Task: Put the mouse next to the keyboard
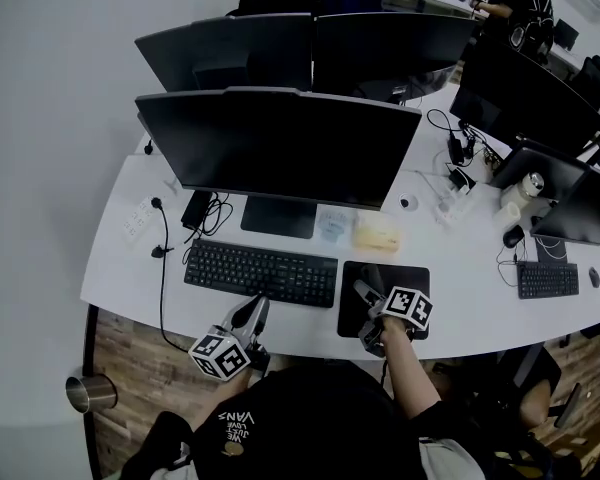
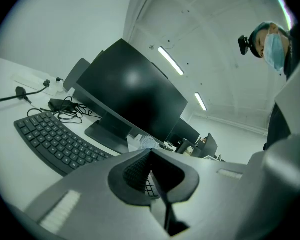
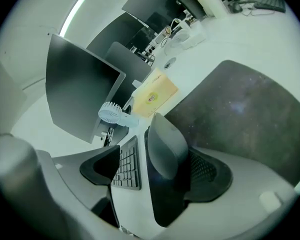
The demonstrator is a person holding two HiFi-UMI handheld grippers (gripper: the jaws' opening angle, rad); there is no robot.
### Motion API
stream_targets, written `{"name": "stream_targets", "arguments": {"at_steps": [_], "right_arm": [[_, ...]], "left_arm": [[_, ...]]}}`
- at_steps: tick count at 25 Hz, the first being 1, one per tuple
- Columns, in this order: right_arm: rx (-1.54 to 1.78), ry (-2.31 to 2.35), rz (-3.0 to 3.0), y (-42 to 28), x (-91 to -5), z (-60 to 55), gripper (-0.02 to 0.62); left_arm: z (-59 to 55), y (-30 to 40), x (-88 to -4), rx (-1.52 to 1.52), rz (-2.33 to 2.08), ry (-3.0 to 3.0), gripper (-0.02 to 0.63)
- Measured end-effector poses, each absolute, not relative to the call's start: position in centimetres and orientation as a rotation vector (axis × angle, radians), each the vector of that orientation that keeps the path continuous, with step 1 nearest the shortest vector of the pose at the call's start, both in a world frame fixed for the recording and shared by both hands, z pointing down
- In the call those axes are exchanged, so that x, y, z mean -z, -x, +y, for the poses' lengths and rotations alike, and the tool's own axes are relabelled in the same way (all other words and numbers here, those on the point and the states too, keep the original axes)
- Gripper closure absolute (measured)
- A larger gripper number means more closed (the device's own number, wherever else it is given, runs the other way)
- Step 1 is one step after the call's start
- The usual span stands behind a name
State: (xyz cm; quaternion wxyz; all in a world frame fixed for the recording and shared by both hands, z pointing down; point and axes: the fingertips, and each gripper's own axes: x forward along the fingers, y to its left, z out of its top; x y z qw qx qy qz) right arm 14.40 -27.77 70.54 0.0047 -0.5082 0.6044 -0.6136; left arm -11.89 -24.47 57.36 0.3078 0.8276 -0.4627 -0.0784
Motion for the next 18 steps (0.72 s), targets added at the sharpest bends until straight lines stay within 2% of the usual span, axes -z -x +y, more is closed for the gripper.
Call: {"name": "stream_targets", "arguments": {"at_steps": [18], "right_arm": [[1.801, 1.818, 1.986, -15.1, -70.9, -26.1, 0.178]], "left_arm": [[-23.8, 13.2, -57.8, 0.197, -1.181, -2.19, 0.604]]}}
